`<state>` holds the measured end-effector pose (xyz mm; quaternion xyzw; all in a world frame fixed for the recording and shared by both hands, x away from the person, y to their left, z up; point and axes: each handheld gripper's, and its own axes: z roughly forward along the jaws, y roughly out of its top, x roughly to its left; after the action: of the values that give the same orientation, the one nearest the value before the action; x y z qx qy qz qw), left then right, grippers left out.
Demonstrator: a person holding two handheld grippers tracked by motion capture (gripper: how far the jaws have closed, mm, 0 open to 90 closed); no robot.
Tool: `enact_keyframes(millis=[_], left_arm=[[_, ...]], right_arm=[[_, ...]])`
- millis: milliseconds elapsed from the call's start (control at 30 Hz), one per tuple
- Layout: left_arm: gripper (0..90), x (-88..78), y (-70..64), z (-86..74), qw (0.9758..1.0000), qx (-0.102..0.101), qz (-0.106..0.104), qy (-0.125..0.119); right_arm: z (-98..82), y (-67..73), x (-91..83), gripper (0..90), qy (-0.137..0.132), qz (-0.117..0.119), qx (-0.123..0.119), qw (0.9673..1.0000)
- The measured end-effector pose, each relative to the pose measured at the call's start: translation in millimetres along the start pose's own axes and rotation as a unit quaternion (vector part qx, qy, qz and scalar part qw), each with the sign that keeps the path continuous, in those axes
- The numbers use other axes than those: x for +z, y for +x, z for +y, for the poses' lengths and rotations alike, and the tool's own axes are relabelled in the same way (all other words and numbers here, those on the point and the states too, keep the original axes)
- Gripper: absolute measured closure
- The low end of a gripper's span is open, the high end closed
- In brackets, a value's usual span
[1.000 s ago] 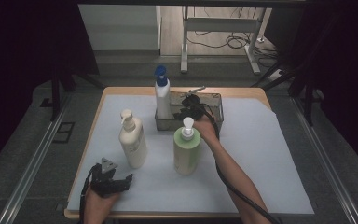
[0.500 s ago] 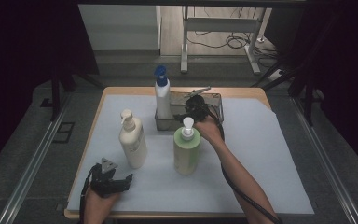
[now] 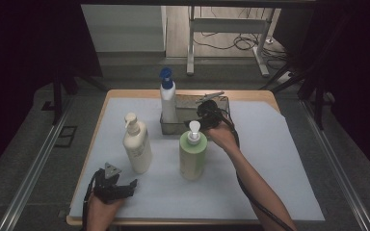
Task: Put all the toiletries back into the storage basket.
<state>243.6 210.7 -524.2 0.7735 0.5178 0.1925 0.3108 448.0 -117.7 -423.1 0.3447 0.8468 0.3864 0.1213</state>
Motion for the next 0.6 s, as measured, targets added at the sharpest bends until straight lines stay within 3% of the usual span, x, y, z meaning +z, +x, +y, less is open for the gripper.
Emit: enact_keyframes(millis=[267, 467, 600], left_arm=[[12.2, 0.0, -0.2, -0.1, 1.0000, 0.000, 0.000, 0.000], [12.3, -0.1, -0.3, -0.1, 1.0000, 0.000, 0.000, 0.000], [12.3, -0.1, -0.3, -0.1, 1.0000, 0.000, 0.000, 0.000]], right_arm=[[-8.9, -2.4, -14.6, 23.1, -0.004, 0.001, -0.005, 1.0000], [-16.0, -7.6, -24.6, 16.6, -0.007, -0.004, 0.005, 1.0000], [-21.2, -9.8, -29.3, 13.8, -0.001, -0.004, -0.004, 1.0000]])
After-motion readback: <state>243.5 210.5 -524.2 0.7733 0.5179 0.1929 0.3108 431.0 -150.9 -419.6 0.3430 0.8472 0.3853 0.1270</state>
